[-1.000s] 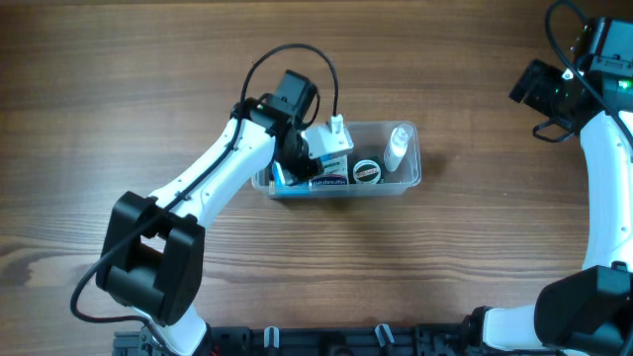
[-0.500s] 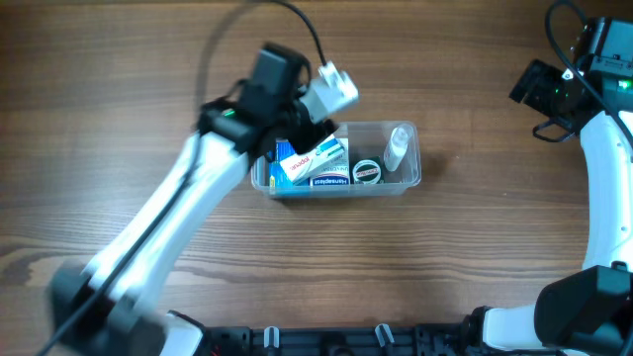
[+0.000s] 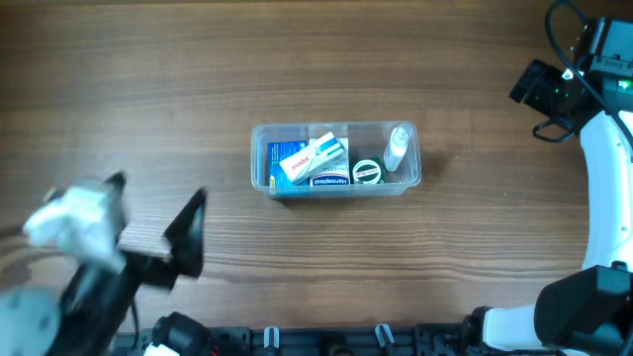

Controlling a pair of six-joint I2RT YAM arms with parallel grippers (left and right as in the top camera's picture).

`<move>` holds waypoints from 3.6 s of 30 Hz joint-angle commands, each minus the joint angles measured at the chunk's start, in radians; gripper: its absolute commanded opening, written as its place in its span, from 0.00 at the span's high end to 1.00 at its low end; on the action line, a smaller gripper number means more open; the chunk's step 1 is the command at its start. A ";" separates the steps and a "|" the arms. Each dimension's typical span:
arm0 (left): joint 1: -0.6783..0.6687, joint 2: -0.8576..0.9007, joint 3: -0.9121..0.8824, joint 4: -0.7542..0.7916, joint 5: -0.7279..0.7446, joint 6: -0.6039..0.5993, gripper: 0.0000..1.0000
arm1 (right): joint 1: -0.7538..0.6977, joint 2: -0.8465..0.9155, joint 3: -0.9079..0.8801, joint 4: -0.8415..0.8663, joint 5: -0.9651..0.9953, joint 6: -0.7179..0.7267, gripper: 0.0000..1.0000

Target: Pack container

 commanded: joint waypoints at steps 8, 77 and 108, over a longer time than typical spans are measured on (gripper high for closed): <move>0.002 -0.243 -0.150 -0.167 -0.038 -0.068 0.01 | 0.001 -0.021 0.008 0.002 -0.005 0.013 0.00; 0.357 -0.600 -1.341 0.914 0.276 -0.061 0.00 | 0.158 -0.549 -0.154 0.021 -0.009 0.014 0.00; 0.357 -0.600 -1.341 0.914 0.276 -0.060 0.00 | 0.342 -1.598 -1.501 0.942 -0.159 -0.161 0.00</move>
